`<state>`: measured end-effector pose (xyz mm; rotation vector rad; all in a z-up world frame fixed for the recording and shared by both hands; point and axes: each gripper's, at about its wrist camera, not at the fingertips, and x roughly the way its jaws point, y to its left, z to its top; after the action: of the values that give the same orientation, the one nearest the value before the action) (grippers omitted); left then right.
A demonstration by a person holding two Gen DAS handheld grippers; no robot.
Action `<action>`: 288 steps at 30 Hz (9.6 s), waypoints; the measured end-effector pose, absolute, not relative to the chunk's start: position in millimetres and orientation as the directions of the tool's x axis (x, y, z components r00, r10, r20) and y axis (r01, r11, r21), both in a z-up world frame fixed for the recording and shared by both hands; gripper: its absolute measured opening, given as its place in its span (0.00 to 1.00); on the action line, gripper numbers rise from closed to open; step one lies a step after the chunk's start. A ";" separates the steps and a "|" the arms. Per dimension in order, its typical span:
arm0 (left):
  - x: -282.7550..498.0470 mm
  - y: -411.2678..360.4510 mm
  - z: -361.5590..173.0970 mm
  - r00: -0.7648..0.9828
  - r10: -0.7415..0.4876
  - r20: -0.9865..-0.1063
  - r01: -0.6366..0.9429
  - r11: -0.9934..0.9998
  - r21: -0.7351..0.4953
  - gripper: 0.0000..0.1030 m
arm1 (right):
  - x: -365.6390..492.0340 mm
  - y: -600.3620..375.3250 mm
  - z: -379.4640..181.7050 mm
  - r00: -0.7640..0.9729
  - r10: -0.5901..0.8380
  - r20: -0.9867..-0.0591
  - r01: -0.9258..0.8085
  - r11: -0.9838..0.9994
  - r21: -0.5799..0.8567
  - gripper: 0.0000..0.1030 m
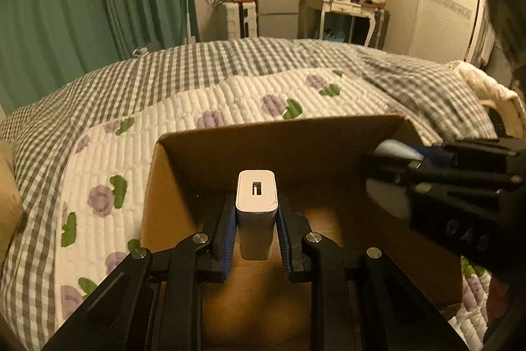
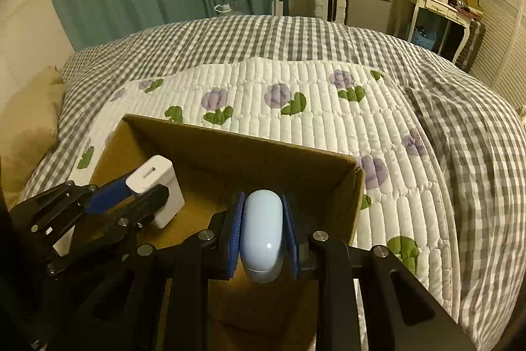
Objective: Organize rigid objects
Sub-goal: 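Lower charger and earbud case into the cardboard box, opening both tools, then grasp the white bottle with right tool while left tool grasps the grey UGREEN power bank, then carry bottle and power bank into the box and open both tools, then grasp the pink booklet with right tool while left tool grasps the white block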
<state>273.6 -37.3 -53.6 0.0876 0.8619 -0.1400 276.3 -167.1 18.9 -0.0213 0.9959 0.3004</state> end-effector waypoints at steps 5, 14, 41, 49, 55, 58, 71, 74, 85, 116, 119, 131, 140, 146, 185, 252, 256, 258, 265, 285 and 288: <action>258.6 -24.4 -31.8 0.665 -0.072 -0.744 0.150 0.988 0.039 0.60 | 263.8 -179.6 57.3 0.583 0.207 -0.786 -0.218 0.971 0.094 0.52; 187.8 7.7 29.6 0.737 -0.071 -0.672 0.154 0.986 0.065 0.85 | 193.8 -198.7 134.9 0.633 0.141 -0.761 -0.244 0.970 -0.023 0.61; 0.0 27.8 -60.1 0.670 0.051 -0.741 -0.037 0.999 0.036 0.97 | -13.5 -168.9 10.0 0.392 0.287 -0.874 -0.306 0.937 0.171 0.81; -0.3 38.7 -58.7 0.684 0.087 -0.724 -0.072 0.996 0.052 0.97 | -2.0 -133.5 -32.4 0.302 0.251 -0.920 -0.323 0.935 0.149 0.82; 1.7 46.2 -67.0 0.661 0.086 -0.745 -0.091 0.995 0.034 0.97 | 11.7 -118.0 -53.1 0.282 0.218 -0.934 -0.346 0.931 0.113 0.81; 1.6 44.3 -67.5 0.660 0.085 -0.746 -0.083 0.996 0.040 0.97 | 12.6 -112.8 -59.1 0.276 0.219 -0.936 -0.374 0.922 0.105 0.72; 19.1 2.5 -85.8 0.603 0.030 -0.797 0.000 0.999 0.038 0.97 | 30.2 -163.7 -3.2 0.441 0.237 -0.866 -0.345 0.935 0.080 0.54; 25.7 -16.6 -94.4 0.589 0.000 -0.808 0.037 0.999 0.027 0.97 | 37.7 -173.5 4.6 0.468 0.205 -0.860 -0.347 0.937 0.034 0.54; 52.9 -51.2 -130.6 0.502 -0.002 -0.865 0.040 0.999 0.021 0.93 | 43.3 -183.1 0.3 0.487 0.216 -0.846 -0.367 0.930 0.026 0.54; 75.9 -15.9 15.1 0.729 -0.062 -0.681 0.080 0.997 -0.005 0.41 | 72.6 -184.6 95.9 0.638 0.265 -0.723 -0.385 0.923 -0.001 0.54; 97.5 -16.0 41.6 0.775 -0.029 -0.631 0.072 0.996 0.043 0.41 | 88.9 -180.7 133.0 0.696 0.294 -0.655 -0.398 0.917 -0.011 0.54; 199.6 -21.2 57.2 0.816 -0.092 -0.571 0.122 0.992 0.015 0.41 | 188.6 -148.0 158.6 0.758 0.250 -0.603 -0.381 0.920 -0.097 0.54; 249.0 -30.5 -28.4 0.739 -0.081 -0.669 0.149 0.988 0.045 0.41 | 258.4 -153.2 69.1 0.613 0.194 -0.766 -0.327 0.945 -0.022 0.54; 255.8 -41.1 -62.3 0.694 -0.085 -0.715 0.185 0.981 0.063 0.41 | 267.5 -160.0 29.2 0.563 0.161 -0.811 -0.307 0.952 -0.024 0.54; 73.9 -15.0 37.4 0.789 -0.056 -0.612 0.113 0.992 0.056 0.84 | 71.3 -179.1 147.5 0.736 0.204 -0.645 -0.368 0.921 -0.128 0.74; 70.3 7.8 -116.8 0.599 0.077 -0.797 -0.060 0.997 0.051 0.87 | 128.2 -102.7 -67.3 0.466 0.003 -0.885 -0.607 0.728 -0.317 0.30; 71.3 5.6 -117.1 0.591 0.085 -0.802 -0.058 0.996 0.063 0.87 | 140.0 -102.2 -75.7 0.447 -0.016 -0.894 -0.609 0.727 -0.317 0.30; 71.7 3.2 -117.0 0.588 0.084 -0.805 -0.049 0.996 0.069 0.87 | 145.7 -105.7 -75.3 0.440 -0.005 -0.898 -0.612 0.731 -0.303 0.29; 77.3 -23.1 -118.4 0.556 -0.002 -0.832 0.068 0.997 0.044 0.87 | 135.0 -119.5 -46.0 0.435 0.114 -0.893 -0.613 0.764 -0.201 0.15; 112.7 -76.4 -144.2 0.460 -0.131 -0.878 0.236 0.972 -0.021 0.57 | 98.0 -169.7 -28.6 0.427 0.240 -0.872 -0.517 0.856 -0.018 0.09; 99.9 -70.2 -129.0 0.491 -0.162 -0.856 0.219 0.974 -0.059 0.55 | 96.4 -170.8 -24.7 0.437 0.245 -0.865 -0.514 0.857 -0.017 0.09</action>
<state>99.9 -70.2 -129.0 0.0604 1.0318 -0.2310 96.4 -170.8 -24.7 -0.2971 1.0150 0.4808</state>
